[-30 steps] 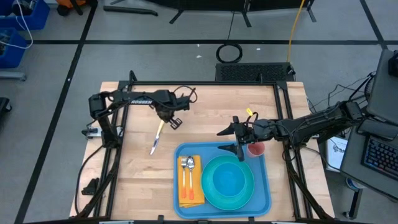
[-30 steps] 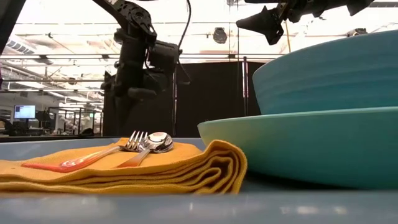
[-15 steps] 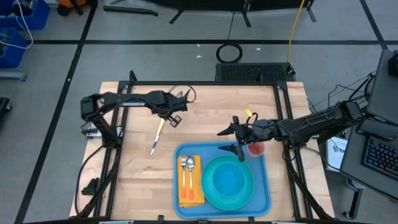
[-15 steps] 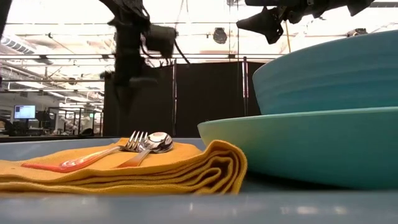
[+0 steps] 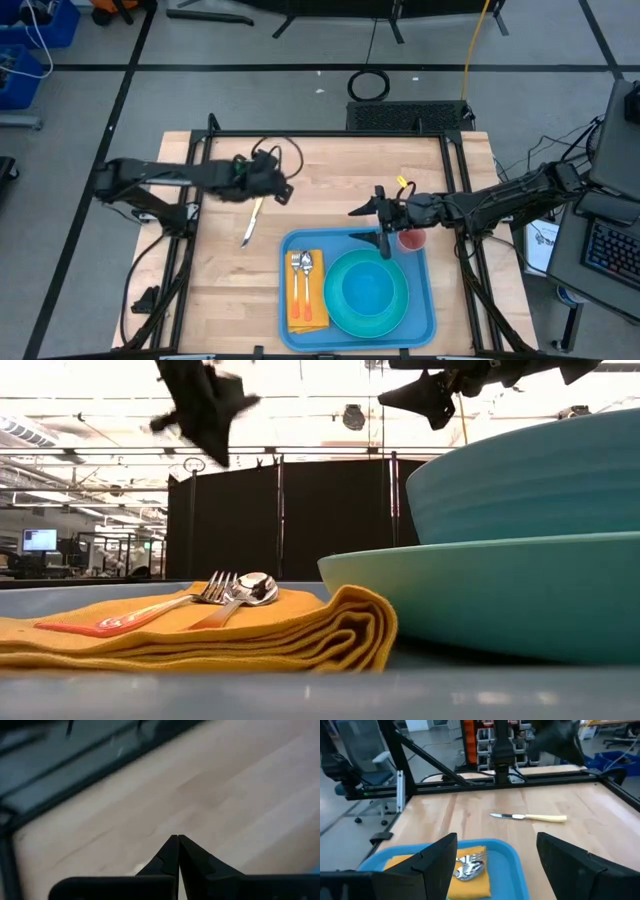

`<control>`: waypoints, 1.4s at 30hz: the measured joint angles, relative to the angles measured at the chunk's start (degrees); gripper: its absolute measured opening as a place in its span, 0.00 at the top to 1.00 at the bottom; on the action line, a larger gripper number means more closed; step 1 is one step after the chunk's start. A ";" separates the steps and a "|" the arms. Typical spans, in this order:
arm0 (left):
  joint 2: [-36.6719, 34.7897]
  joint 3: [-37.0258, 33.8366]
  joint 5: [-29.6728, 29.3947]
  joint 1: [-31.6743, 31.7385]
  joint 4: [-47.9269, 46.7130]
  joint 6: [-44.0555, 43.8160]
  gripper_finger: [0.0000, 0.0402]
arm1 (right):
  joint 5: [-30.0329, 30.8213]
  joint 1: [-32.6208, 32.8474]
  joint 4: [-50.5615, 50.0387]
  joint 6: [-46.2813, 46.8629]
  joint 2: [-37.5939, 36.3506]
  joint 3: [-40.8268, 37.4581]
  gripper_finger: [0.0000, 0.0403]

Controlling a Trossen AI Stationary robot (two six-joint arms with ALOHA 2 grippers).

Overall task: Set up tray
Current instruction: Put the yellow table knife on the orange table napkin to the right of the orange spoon

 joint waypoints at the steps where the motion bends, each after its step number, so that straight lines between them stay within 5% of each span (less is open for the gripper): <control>1: -0.88 0.10 -2.07 -1.89 2.37 -0.07 0.96 | -0.05 0.01 0.20 -0.32 0.00 0.00 0.35; 4: -4.29 -0.65 -8.28 -7.29 9.08 2.30 0.98 | -0.04 0.02 -0.12 -0.91 0.00 0.00 0.35; 9: -9.24 -6.72 -30.08 -15.36 11.03 -0.93 0.97 | 0.05 -0.17 0.26 -1.02 0.19 0.00 0.35; 12: -13.57 -12.80 -32.37 -17.09 11.51 -0.83 0.97 | -1.12 -0.26 -0.13 -1.94 0.46 0.00 0.35; 16: -19.70 -21.57 -29.38 -21.10 18.95 1.34 0.99 | -3.02 -0.41 -0.60 -3.99 1.21 0.44 0.35; 23: -32.01 -35.39 -24.96 -30.36 42.52 19.78 0.99 | -3.97 -3.20 -8.83 -6.44 6.90 8.95 0.35; 32: -47.94 -52.20 -3.30 -35.60 73.04 44.41 0.99 | -12.19 -8.19 -24.96 -15.62 19.27 25.83 0.35; 38: -53.64 -61.41 0.34 -36.79 82.63 49.73 0.92 | -12.37 -10.40 -31.28 -24.02 24.91 34.97 0.35; 42: -56.34 -65.39 2.85 -36.88 83.48 49.50 0.91 | -18.12 -13.58 -31.63 -24.13 27.55 39.02 0.35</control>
